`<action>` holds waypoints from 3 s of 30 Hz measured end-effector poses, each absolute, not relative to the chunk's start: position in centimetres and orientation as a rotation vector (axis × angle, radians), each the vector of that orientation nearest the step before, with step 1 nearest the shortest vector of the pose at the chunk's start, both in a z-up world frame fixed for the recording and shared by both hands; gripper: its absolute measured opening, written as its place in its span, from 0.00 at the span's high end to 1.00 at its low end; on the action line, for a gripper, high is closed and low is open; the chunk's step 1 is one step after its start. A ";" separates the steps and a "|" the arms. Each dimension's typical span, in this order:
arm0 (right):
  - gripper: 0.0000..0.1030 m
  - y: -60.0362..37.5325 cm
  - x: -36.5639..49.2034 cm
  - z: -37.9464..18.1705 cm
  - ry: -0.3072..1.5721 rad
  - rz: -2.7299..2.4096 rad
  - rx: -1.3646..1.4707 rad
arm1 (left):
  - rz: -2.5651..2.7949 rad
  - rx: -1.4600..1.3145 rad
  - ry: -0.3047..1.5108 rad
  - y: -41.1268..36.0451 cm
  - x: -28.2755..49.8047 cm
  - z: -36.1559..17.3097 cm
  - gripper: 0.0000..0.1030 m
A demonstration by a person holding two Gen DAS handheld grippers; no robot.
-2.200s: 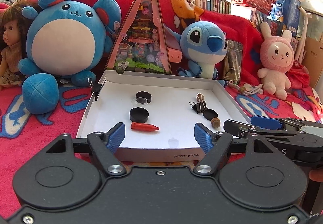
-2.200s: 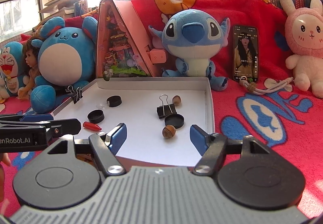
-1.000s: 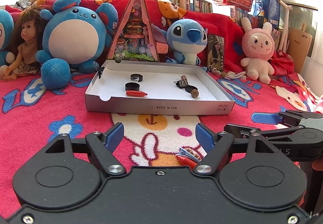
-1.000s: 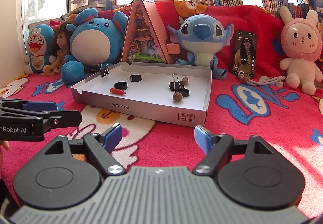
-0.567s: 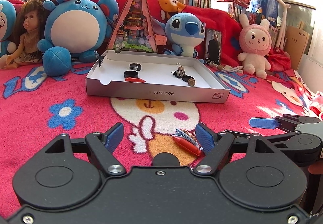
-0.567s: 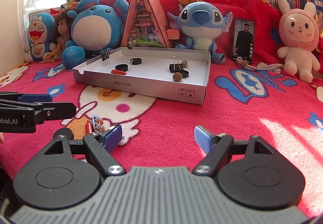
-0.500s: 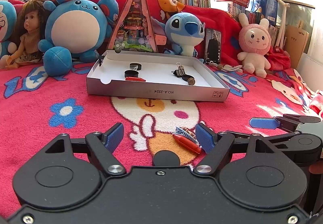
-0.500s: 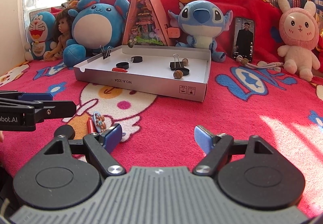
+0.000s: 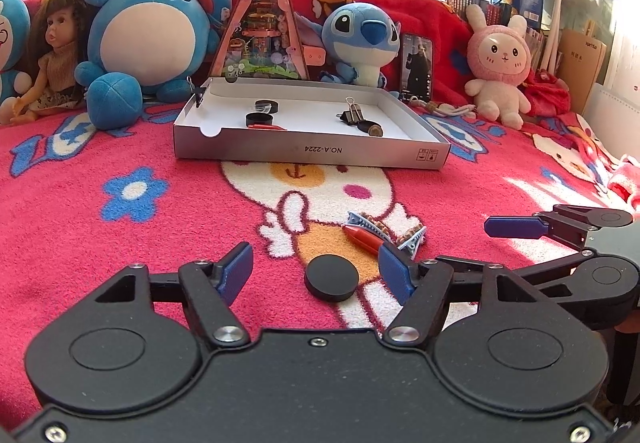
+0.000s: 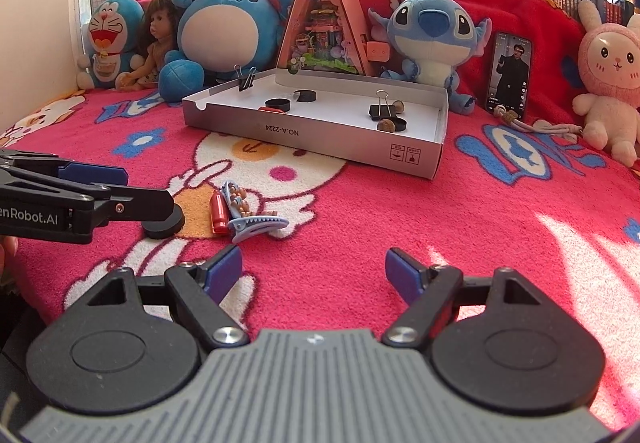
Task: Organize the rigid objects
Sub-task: 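Grasp the black round lid with the left tool while the right tool grasps a blue hair clip, then carry the black lid with the left tool while the right tool carries the hair clip into the box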
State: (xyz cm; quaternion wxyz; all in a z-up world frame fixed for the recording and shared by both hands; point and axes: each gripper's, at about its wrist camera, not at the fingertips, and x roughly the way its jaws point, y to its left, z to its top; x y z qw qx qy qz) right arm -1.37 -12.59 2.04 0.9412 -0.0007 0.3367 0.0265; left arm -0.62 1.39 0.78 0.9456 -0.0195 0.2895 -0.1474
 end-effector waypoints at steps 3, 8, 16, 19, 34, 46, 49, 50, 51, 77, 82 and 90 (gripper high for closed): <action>0.16 -12.3 -0.9 2.0 0.682 0.064 -0.003 | -0.307 -0.050 0.606 1.4 -0.6 0.7 0.49; 0.16 -12.0 -0.3 2.3 0.658 0.087 0.010 | -0.329 -0.062 0.628 1.1 -0.7 0.3 0.56; 0.36 -11.2 0.7 2.1 0.672 0.119 -0.016 | -0.332 -0.036 0.629 0.4 -0.5 -0.2 0.72; 0.43 -11.1 0.8 1.9 0.681 0.129 -0.016 | -0.331 -0.041 0.625 0.4 -0.5 -0.3 0.72; 0.63 -11.5 1.3 2.4 0.663 0.100 0.021 | -0.302 -0.064 0.605 1.1 0.7 0.8 0.72; 0.63 -13.4 2.4 3.7 0.634 -0.018 0.081 | -0.281 -0.084 0.590 1.5 3.7 2.5 0.72; 0.63 -13.9 2.8 4.3 0.615 -0.037 0.078 | -0.281 -0.084 0.575 1.4 4.5 3.1 0.72; 0.63 -14.0 2.9 4.4 0.609 -0.042 0.077 | -0.281 -0.083 0.567 1.4 4.8 3.3 0.72; 0.63 -14.2 3.2 4.7 0.602 -0.049 0.074 | -0.280 -0.082 0.558 1.4 5.0 3.6 0.72; 0.63 -17.3 11.8 3.9 0.641 -0.125 0.151 | -0.249 -0.122 0.587 0.6 17.2 3.7 0.72; 0.63 -17.3 13.1 3.1 0.668 -0.133 0.150 | -0.245 -0.141 0.627 0.6 18.7 2.6 0.72; 0.63 -17.4 14.3 2.3 0.697 -0.140 0.165 | -0.232 -0.129 0.647 0.2 19.7 1.7 0.72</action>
